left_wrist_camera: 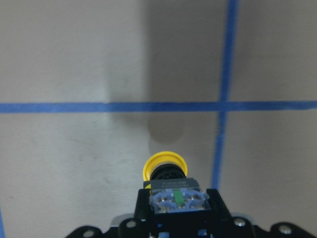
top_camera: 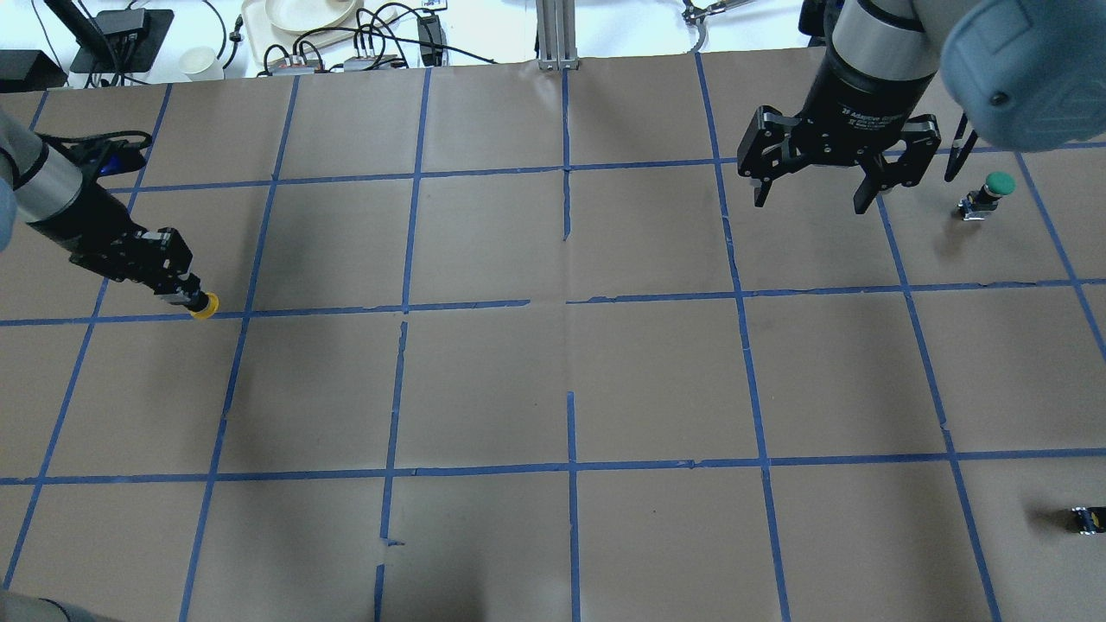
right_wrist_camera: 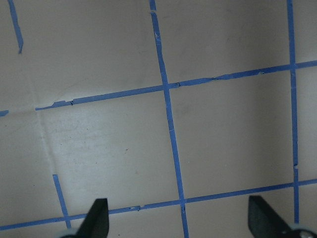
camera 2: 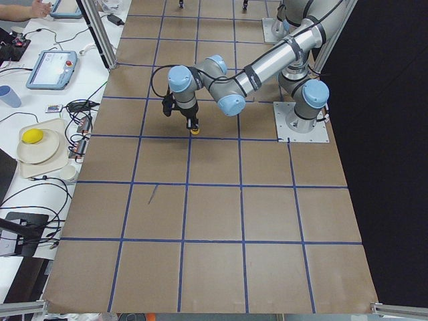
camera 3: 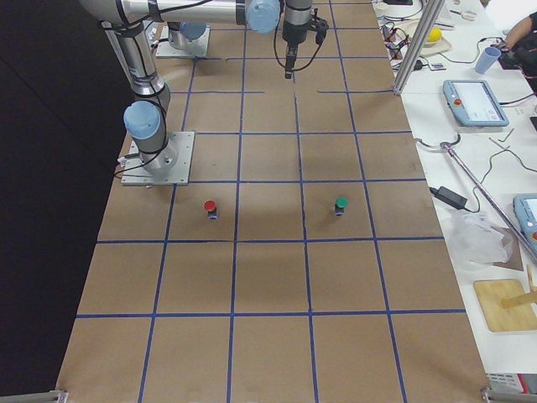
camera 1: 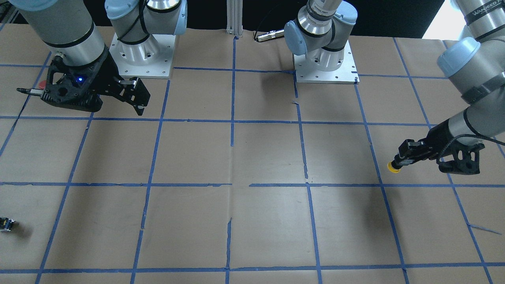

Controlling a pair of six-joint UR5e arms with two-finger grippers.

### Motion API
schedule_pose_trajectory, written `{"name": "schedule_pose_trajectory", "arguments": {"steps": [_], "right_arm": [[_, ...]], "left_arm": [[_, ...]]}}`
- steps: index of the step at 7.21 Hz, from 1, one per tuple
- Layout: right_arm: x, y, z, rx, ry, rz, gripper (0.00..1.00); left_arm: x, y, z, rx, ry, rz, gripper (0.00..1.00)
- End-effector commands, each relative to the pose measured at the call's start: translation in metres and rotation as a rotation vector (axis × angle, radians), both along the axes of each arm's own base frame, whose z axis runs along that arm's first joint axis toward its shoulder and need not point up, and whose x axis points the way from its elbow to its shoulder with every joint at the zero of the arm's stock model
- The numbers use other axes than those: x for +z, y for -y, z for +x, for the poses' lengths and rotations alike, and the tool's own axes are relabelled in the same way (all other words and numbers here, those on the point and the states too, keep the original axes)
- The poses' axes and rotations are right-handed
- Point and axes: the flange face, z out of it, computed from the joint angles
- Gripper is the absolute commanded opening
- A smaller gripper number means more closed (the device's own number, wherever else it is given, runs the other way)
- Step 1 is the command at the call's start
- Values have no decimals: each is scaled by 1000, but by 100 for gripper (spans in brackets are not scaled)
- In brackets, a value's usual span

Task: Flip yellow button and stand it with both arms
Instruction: 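Close the left gripper on the yellow button's base and lift it, then raise the yellow button toward the right gripper while the right gripper approaches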

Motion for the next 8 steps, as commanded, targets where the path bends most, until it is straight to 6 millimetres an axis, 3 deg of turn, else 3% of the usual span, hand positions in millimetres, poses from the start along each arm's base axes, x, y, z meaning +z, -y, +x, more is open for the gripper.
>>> {"name": "schedule_pose_trajectory", "arguments": {"steps": [1,3,4,5,7,8], "right_arm": [[0,0,-3,5,-8,2,100],[4,1,-10,7,-58,-1,100],[3,-16,-14,16,-118,81,100],[9,-19,-18,23,-157,95,100],[8,-18,-16,-3,-148,83,100],[5,-21,-10,-75,-150,81,100]], "left_arm": [[34,17,-74,82,-308,5,2],[48,15,-124,142,-620,12,2],[65,8,-167,146,-753,9,1],[74,7,-200,146,-865,-7,2],[81,5,-235,227,-1068,0,2],[92,-4,-262,249,-1172,8,2]]}}
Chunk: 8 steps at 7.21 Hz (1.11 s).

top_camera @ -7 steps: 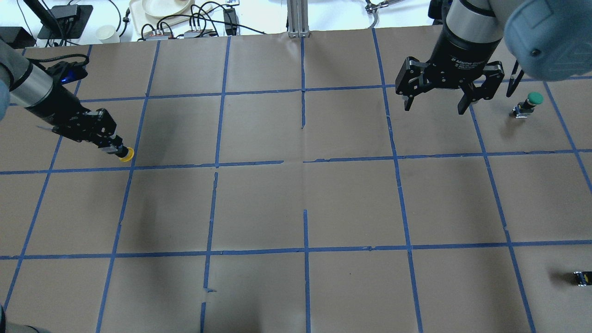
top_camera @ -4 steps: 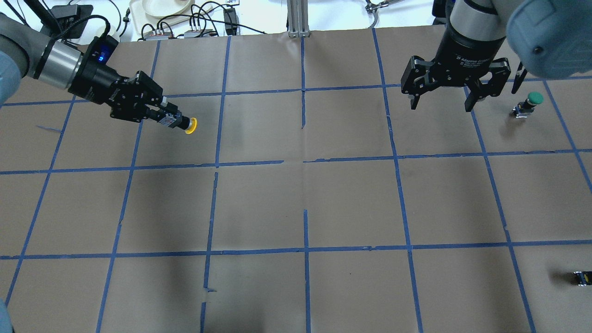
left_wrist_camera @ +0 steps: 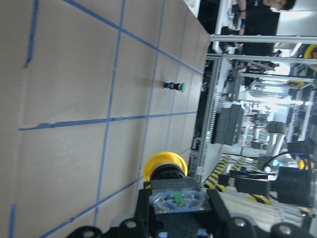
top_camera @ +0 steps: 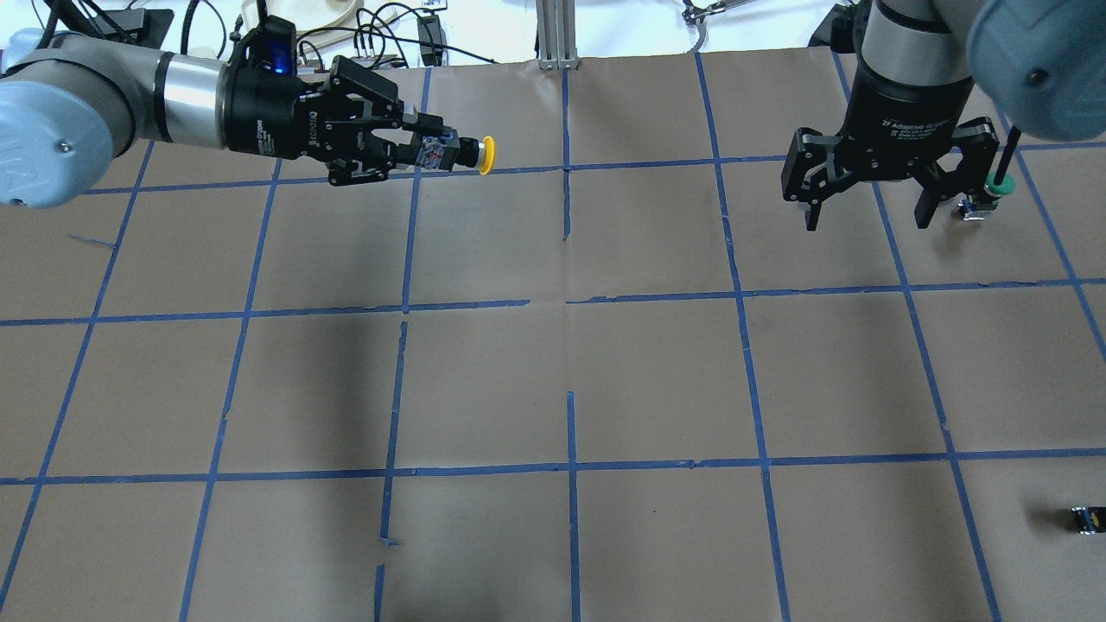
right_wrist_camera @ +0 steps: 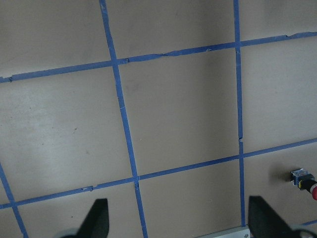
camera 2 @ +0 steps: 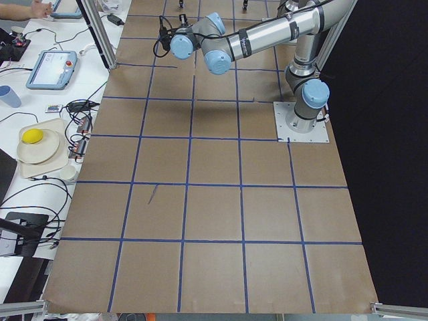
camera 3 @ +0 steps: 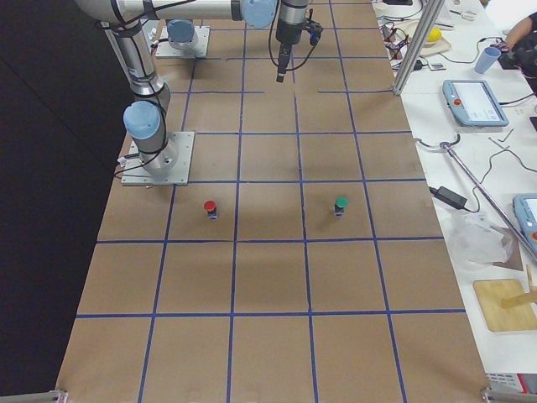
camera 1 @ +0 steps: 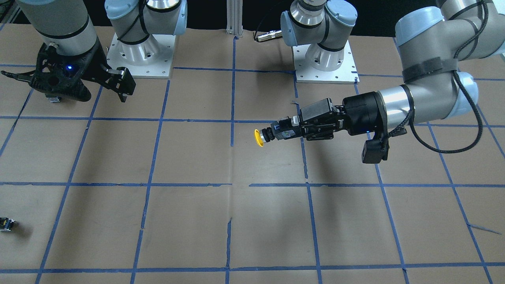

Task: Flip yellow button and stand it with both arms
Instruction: 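Raise the yellow button toward the right gripper while the right gripper approaches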

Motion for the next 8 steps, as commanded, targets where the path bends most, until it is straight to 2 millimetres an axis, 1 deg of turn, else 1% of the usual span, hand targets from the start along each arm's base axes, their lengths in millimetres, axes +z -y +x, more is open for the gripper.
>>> {"name": "schedule_pose_trajectory", "arguments": {"steps": [1,2,3,4,5,6,7,8], "right_arm": [[-28,3,13,-103,78,55,100],[-31,11,11,-145,193,49,100],[-32,18,-13,-206,222,49,100],[-29,28,-40,-319,399,35,100],[-24,38,-64,-418,573,11,100],[-22,49,-63,-486,785,8,100],[-12,56,-50,-552,982,16,100],[0,59,-42,-684,1101,56,100]], "left_arm": [[15,-15,-45,37,-199,16,2],[17,-15,-50,64,-266,18,2],[17,-17,-51,71,-282,22,2],[19,-19,-52,72,-288,20,2],[29,-22,-53,85,-316,26,2],[32,-25,-55,89,-326,45,1],[39,-31,-63,82,-345,44,2],[36,-32,-69,84,-370,51,1]]}}
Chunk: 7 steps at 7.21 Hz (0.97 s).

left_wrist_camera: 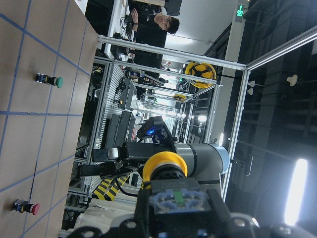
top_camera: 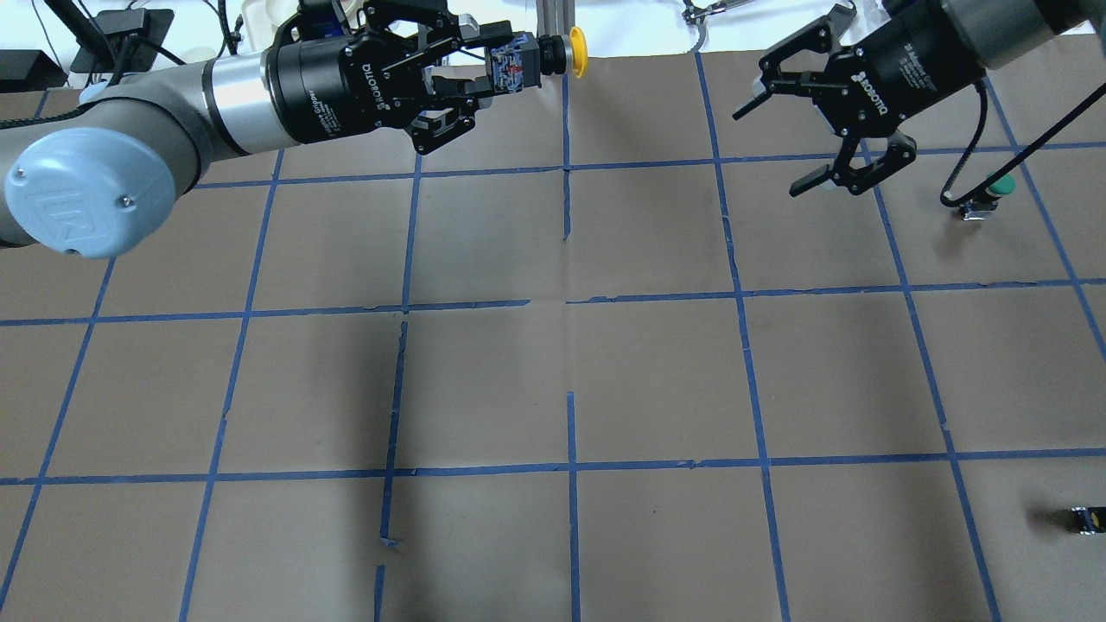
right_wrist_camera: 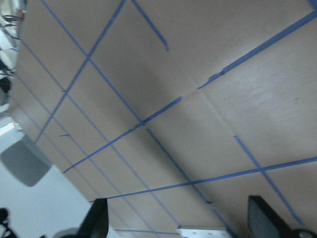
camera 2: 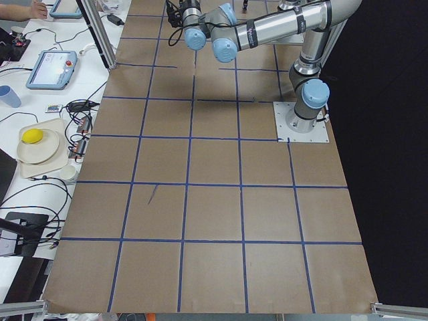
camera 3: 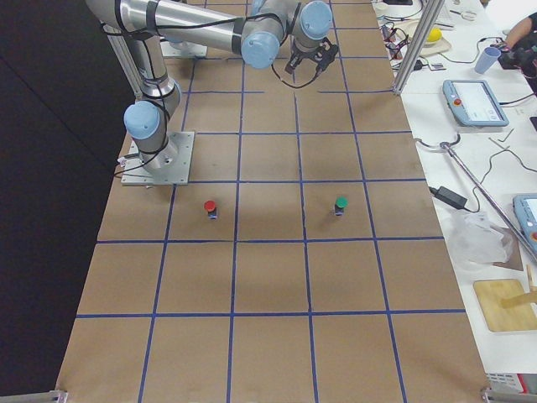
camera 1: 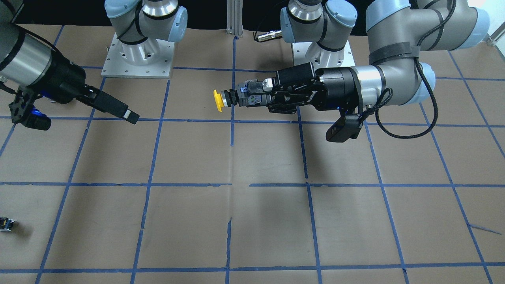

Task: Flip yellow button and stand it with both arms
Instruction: 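Raise the yellow button toward the right gripper while the right gripper approaches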

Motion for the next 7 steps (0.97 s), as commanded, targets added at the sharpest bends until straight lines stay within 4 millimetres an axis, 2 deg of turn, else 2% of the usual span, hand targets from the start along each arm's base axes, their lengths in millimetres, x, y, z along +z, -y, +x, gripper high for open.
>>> {"name": "schedule_pose_trajectory", "arguments": {"steps": [1,2,3,5,6,7], "right_arm": [[29,4,14,-208,249,127,100],[44,-4,25,-252,263,186,100],[56,-15,53,-264,329,253,99],[63,-27,106,-173,332,237,99],[69,-23,115,-188,376,249,99],[70,-20,115,-193,373,226,99]], "left_arm": [[0,-5,-9,-3,-33,12,2],[3,-6,-10,2,-46,8,2],[4,-7,-12,0,-47,5,2],[5,-11,-17,-13,-40,2,2],[4,-10,-17,-14,-40,5,2],[4,-10,-17,-13,-40,5,2]]}}
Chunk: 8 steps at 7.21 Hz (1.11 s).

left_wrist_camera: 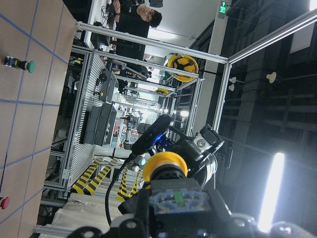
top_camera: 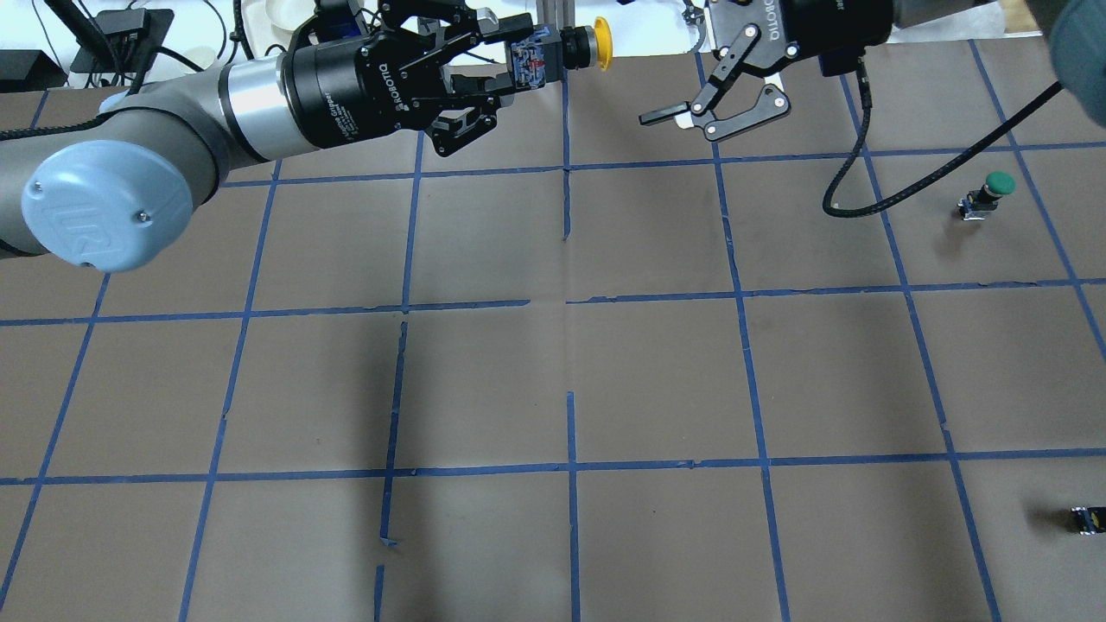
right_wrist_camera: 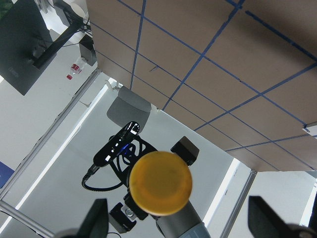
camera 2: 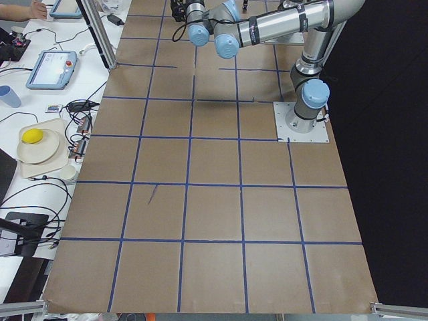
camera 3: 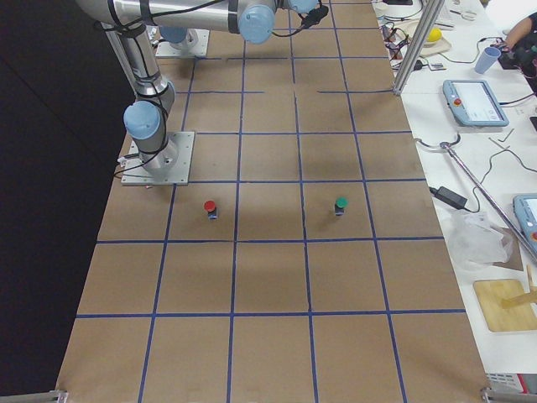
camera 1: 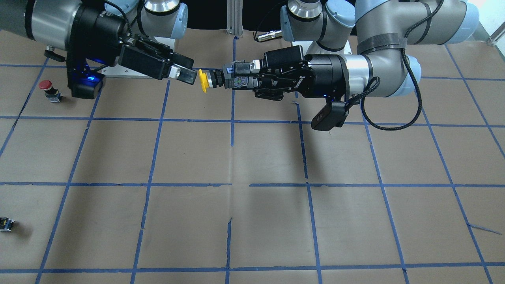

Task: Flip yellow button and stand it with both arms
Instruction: 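Close the right gripper on the yellow button's cap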

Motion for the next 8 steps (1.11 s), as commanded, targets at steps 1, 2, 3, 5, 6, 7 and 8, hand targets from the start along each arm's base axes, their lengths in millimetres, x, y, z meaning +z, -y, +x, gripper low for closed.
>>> {"name": "schedule_pose_trajectory", "arguments": {"steps": [1,2,3,5,6,7,8], "right_arm": [[1,6,5,-7,6,-19,99],[2,6,5,-6,5,-23,97],[-2,7,5,-6,-5,-16,97],[-4,7,4,-6,-25,-13,89],[-5,6,4,-4,-26,-13,88],[-5,6,4,-3,-31,-17,84],[-8,6,2,-4,-66,-9,81]], "left_arm": [[-1,0,-1,-1,-1,2,2],[-1,0,0,0,0,2,2],[-2,1,0,0,-1,7,2],[-2,1,0,0,-1,7,2],[-3,1,0,-1,0,7,2],[-2,1,-1,-1,-3,5,2],[-1,1,-1,1,-5,5,2]]}}
